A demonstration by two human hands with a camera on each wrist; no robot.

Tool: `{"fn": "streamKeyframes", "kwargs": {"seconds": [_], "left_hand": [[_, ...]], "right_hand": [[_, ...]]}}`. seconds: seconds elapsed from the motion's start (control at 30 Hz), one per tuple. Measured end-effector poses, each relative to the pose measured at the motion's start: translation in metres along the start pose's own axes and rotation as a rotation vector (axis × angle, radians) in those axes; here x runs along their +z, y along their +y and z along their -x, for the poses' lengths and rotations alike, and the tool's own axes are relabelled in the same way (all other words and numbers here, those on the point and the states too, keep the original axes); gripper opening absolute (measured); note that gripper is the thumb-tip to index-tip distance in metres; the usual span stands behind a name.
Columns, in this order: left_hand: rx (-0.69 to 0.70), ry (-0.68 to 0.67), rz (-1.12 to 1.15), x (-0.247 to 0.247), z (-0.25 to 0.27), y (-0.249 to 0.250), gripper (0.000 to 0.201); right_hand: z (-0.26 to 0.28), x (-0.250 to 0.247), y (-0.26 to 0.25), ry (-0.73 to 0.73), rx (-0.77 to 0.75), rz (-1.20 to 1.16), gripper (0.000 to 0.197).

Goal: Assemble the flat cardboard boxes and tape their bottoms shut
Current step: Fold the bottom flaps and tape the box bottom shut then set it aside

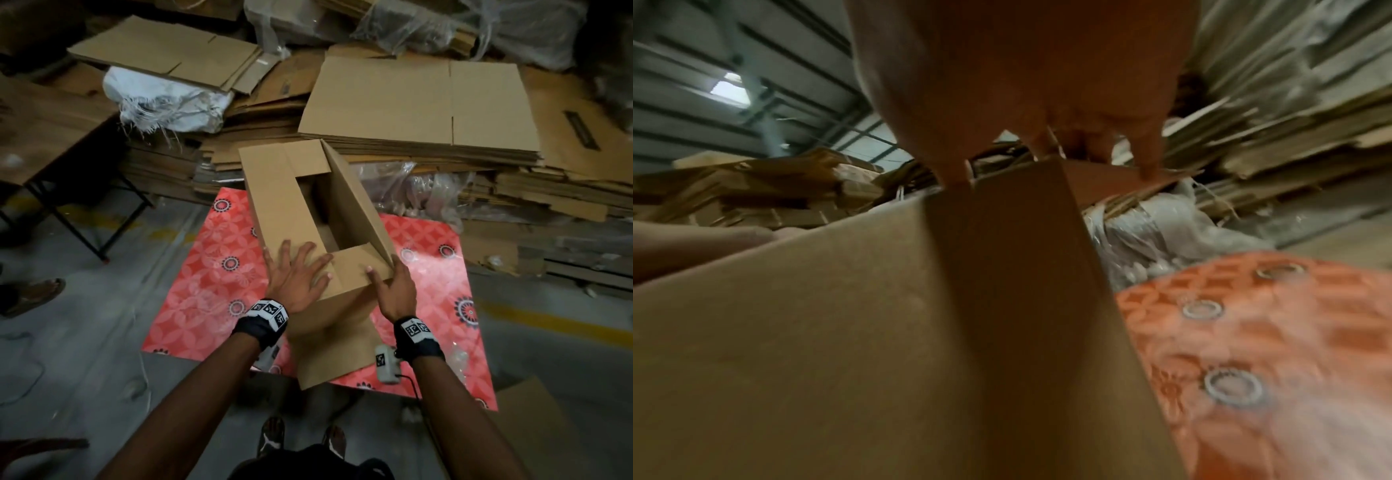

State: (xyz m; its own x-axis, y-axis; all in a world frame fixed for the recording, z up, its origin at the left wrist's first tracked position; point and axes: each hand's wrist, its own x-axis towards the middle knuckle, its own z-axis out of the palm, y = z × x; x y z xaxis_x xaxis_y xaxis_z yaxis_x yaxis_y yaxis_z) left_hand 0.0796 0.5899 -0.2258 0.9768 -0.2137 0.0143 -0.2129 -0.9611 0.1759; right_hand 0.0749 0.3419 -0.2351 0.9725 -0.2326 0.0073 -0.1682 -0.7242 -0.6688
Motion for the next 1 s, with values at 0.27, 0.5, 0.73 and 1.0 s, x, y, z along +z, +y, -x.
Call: {"fn": "streamKeyframes", "kwargs": {"seconds": [0.27,0.5,0.73,1.0], "left_hand": [[0.029,-0.016,0.176,-0.028,0.006,0.002,0.046],[-0.024,0.437,0.392,-0.114,0.033,-0.029,0.028],[-0.241,0.331,0.026,-0.141,0.094,-0.117,0.011],[-0.100,-0.090,-0.288,-0.069,0.081,-0.134,0.097]], "right_hand": [[0.011,0.016,-0.049,0.125,-0.378,0.240,0.066],[0.009,0.040,-0.086,-0.081,-0.450,0.181,0.055],[0.026,0.068,-0.130,-0.192,-0.596,0.164,0.043],[0.033,0.097,-0.131,-0.323,-0.546,0.365,0.068]]}}
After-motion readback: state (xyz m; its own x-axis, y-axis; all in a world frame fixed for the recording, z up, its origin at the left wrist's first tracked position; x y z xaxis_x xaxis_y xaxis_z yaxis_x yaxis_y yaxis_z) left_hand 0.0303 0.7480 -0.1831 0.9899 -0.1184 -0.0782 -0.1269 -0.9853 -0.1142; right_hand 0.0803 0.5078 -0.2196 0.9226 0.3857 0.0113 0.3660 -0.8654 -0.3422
